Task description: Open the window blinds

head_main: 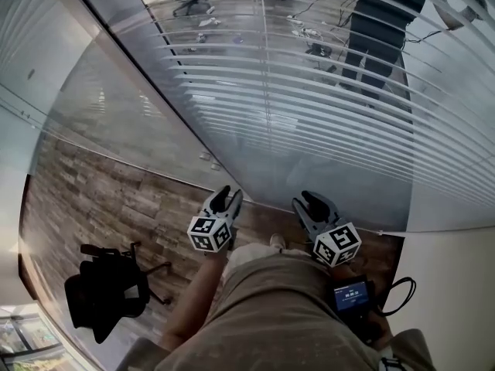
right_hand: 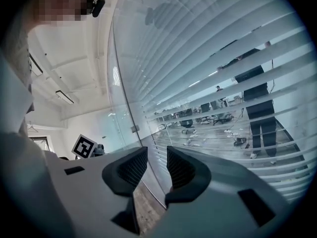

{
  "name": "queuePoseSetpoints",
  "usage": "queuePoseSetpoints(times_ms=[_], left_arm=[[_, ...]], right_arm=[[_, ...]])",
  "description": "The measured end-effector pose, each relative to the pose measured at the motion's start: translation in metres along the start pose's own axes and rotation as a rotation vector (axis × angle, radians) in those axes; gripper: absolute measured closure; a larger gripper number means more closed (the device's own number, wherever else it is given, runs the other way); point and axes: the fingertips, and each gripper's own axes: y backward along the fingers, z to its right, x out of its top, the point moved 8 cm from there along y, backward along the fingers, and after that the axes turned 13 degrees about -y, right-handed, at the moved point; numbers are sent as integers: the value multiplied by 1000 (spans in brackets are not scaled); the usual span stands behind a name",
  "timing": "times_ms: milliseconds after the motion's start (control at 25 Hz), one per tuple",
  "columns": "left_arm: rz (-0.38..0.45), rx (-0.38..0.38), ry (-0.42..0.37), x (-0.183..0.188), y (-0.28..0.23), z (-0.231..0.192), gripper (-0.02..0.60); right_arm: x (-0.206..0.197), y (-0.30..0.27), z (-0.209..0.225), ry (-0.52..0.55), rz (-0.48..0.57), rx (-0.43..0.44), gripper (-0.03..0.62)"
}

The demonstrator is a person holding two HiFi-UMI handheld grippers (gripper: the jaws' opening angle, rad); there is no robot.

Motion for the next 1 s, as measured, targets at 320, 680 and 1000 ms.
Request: queuePoseSetpoints(times_ms=[320, 680, 1000], left_arm=[[-8, -24, -6, -10, 23, 0, 419], [-36, -61, 5, -25, 50, 4, 419], [-35, -81, -27, -44, 99, -13, 420]], right_arm=[[-15, 9, -23, -9, 10, -11, 468], [-34, 20, -52, -47, 20, -29, 468], [-70, 16, -97, -46, 26, -19, 468]])
